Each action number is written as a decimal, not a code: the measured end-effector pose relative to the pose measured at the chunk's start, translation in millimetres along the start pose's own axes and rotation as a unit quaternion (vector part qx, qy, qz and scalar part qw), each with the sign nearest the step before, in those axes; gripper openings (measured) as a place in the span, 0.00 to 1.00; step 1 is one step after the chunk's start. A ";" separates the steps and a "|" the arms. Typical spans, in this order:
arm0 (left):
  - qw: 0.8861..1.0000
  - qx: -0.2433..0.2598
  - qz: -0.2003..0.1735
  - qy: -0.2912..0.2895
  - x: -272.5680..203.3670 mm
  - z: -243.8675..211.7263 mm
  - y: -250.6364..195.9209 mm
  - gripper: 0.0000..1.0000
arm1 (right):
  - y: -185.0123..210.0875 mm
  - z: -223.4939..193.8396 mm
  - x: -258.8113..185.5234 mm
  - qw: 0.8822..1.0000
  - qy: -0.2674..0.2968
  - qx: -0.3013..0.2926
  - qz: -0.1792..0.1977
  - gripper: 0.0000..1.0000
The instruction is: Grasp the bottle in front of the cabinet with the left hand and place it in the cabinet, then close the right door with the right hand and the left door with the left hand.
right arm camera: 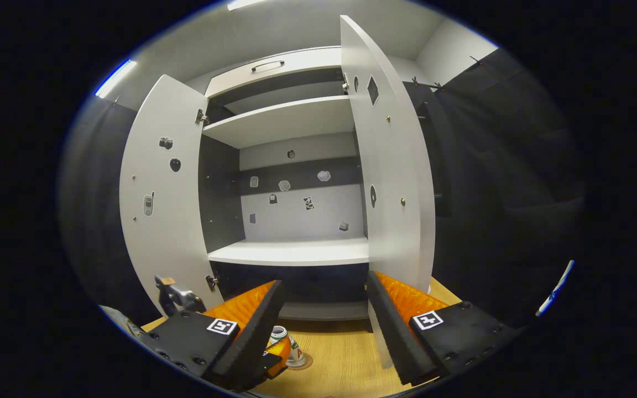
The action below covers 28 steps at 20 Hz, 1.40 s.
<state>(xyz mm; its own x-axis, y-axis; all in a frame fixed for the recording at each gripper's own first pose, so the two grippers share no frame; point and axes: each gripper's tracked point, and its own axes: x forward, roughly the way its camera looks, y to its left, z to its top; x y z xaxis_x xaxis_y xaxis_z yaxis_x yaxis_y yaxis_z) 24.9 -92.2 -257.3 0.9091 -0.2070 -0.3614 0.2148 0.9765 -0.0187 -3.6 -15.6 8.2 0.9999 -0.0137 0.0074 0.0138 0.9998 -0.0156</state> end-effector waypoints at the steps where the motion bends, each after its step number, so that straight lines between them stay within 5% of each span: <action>1: 1.000 -0.005 -0.002 0.013 4.9 -11.9 0.0 0.96 | -1.2 0.1 -0.9 1.000 0.000 -0.001 -0.001 0.99; 14: 0.995 -0.015 0.000 0.095 30.1 -83.3 8.5 0.95 | -3.7 0.2 -4.1 1.000 0.002 -0.003 -0.004 0.99; 16: 0.995 -0.026 0.000 0.094 23.3 -78.5 11.5 0.76 | -3.6 1.3 -4.4 1.000 0.000 -0.001 -0.003 0.99; 20: 0.999 -0.019 0.000 0.049 6.7 -29.2 17.6 0.73 | -3.6 2.1 -4.5 1.000 -0.003 0.003 -0.001 0.99; 28: 0.993 0.025 0.063 -0.098 -22.0 167.8 56.7 0.72 | 3.1 -5.2 -4.6 1.000 0.007 0.018 0.015 0.99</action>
<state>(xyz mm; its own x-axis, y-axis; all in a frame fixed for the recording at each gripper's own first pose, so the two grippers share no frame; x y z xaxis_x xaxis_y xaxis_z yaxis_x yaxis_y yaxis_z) 77.0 -42.4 -94.0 0.9810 -0.0956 -0.1691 0.1077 0.9921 0.0640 -8.1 -12.5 2.9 0.9999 0.0155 -0.0056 -0.0154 0.9997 0.0196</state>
